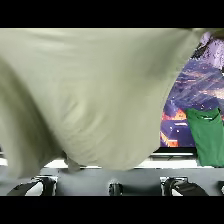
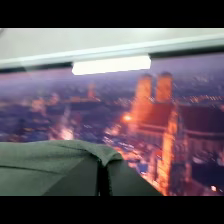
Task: Fold the clothes and pants, and hang the long-sleeved shirts on hangers.
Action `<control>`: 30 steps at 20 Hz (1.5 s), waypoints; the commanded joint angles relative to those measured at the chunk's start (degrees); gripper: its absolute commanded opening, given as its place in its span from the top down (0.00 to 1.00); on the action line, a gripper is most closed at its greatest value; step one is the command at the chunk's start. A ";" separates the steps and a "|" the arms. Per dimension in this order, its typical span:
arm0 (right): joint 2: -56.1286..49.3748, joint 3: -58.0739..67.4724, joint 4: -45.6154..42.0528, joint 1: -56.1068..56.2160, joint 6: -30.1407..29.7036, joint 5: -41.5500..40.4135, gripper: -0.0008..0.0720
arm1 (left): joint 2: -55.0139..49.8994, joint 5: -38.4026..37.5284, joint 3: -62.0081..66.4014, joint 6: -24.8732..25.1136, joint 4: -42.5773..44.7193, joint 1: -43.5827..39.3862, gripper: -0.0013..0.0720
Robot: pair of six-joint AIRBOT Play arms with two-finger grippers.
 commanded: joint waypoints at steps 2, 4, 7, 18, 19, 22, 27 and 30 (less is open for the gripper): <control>-18.51 -0.26 -7.85 0.00 -0.83 2.16 0.95 | -21.09 2.01 -0.74 6.12 -10.10 -0.04 0.96; -26.95 -0.26 -8.07 0.00 -0.57 5.53 0.95 | -31.28 3.63 -0.74 8.11 -13.18 -1.16 0.96; -37.83 -0.26 -8.04 0.00 0.37 9.16 0.95 | -43.47 4.63 -0.72 10.82 -13.09 -3.96 0.96; -43.71 -0.20 0.79 -0.07 -8.41 6.03 0.58 | -47.80 -4.76 1.09 7.28 -13.14 -4.37 0.33; -41.33 -0.20 0.59 -0.09 -12.20 4.24 0.52 | -45.44 -7.10 1.07 7.48 -13.14 -2.56 0.30; -33.86 -0.24 6.60 -4.55 -17.90 -1.55 0.52 | -37.51 -12.13 -0.04 7.06 -15.21 5.29 0.29; -19.78 -17.29 23.65 -23.87 -23.43 -10.60 0.51 | -21.88 -12.68 -22.82 9.27 -24.94 18.99 0.29; -14.16 -36.65 29.18 -31.43 -26.03 -11.13 0.39 | -13.94 -9.97 -41.94 9.29 -26.45 21.62 0.29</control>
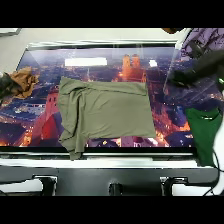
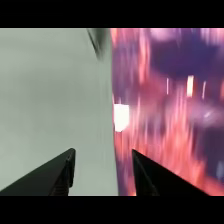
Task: Fold the clothes and pants, and hang the long-sleeved shirts on hangers.
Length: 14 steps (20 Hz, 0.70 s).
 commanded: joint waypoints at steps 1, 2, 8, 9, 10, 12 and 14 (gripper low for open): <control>6.91 -21.16 9.11 -8.52 -4.72 -2.21 0.39 | 9.05 1.38 -20.13 0.87 -3.15 3.76 0.29; 7.39 -26.27 9.27 -8.63 -5.81 -1.88 0.39 | 10.08 1.36 -24.04 1.84 -3.58 3.43 0.29; 7.43 -47.45 11.74 -8.52 -12.13 5.07 0.39 | 10.64 1.75 -33.27 5.03 -3.91 0.52 0.29; 7.43 -49.37 12.74 -8.52 -12.74 6.45 0.39 | 10.64 1.95 -33.48 5.03 -3.87 0.07 0.29; 7.43 -51.21 14.27 -8.52 -13.90 7.82 0.39 | 10.64 2.49 -33.62 5.01 -3.89 -0.31 0.29; 7.41 -54.18 16.44 -8.52 -14.95 11.02 0.39 | 10.58 3.45 -33.81 5.01 -3.87 -1.09 0.29; 7.37 -56.00 18.71 -8.52 -16.26 13.53 0.39 | 10.32 3.72 -33.81 5.22 -3.89 -1.90 0.29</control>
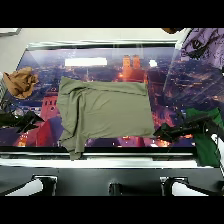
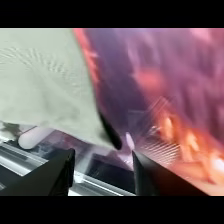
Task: Fold the clothes and pants, and hang the long-sleeved shirts on hangers.
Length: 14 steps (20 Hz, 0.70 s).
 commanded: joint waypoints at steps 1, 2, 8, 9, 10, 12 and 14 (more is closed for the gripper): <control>-0.04 -4.44 4.92 -0.02 -3.41 6.03 0.40 | -0.11 0.76 -0.83 2.10 -0.04 -1.66 0.29; -0.04 -4.59 6.49 0.00 -3.78 7.10 0.41 | -0.09 0.74 -1.14 3.43 -0.02 -2.34 0.29; 0.15 -4.59 7.48 -0.02 -4.76 6.86 0.95 | -0.17 4.28 -8.26 6.10 -0.04 -7.54 0.29; 0.48 -4.59 7.52 -0.02 -4.74 6.80 0.95 | -0.22 5.31 -9.64 6.08 -0.07 -8.20 0.29; 0.94 -4.59 7.50 -0.02 -4.59 6.73 0.95 | -0.22 6.32 -10.91 6.12 -0.07 -8.83 0.29; 2.38 -4.59 7.48 -0.02 -4.50 6.78 0.95 | -0.37 6.97 -12.59 6.75 -0.13 -10.12 0.29; 4.17 -4.59 7.45 -0.02 -3.50 7.19 0.95 | -0.46 6.82 -13.55 8.55 -0.98 -12.00 0.29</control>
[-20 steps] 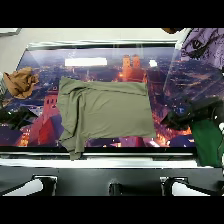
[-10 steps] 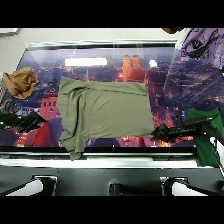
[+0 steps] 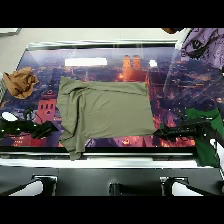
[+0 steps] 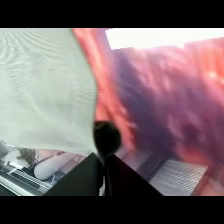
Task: Fold the clothes and pants, and hang the long-sleeved shirts on hangers.
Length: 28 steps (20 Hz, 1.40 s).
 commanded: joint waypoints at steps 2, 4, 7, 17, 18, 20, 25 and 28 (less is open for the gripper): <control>3.39 -0.02 0.44 -0.04 1.14 -0.07 0.95 | -0.13 1.20 -2.23 2.43 -1.18 -4.57 0.29; 4.20 -0.02 0.44 -0.04 1.38 -0.13 0.95 | -0.17 1.66 -2.23 2.43 -1.38 -6.99 0.30; 4.87 -0.02 0.55 -0.04 2.01 -0.68 0.95 | -1.79 1.66 -2.21 2.40 -2.51 -9.79 0.42; 8.28 23.58 1.81 9.70 9.49 1.03 0.96 | 0.35 1.44 24.39 3.21 -8.02 -10.84 0.96; 8.28 30.77 -0.81 11.85 12.00 2.38 0.96 | 0.50 1.11 31.65 2.71 -7.26 -10.84 0.96; 8.28 44.70 -5.73 13.84 16.74 3.15 0.96 | 0.52 -0.74 47.08 1.51 -3.91 -10.84 0.96; 11.41 76.91 -14.97 13.81 25.99 -4.31 0.95 | 3.89 -4.15 78.03 -10.19 10.12 -10.84 0.96; 19.82 82.88 -19.54 13.81 29.53 -5.27 0.95 | 13.81 -2.99 77.20 -15.76 17.51 -10.84 0.96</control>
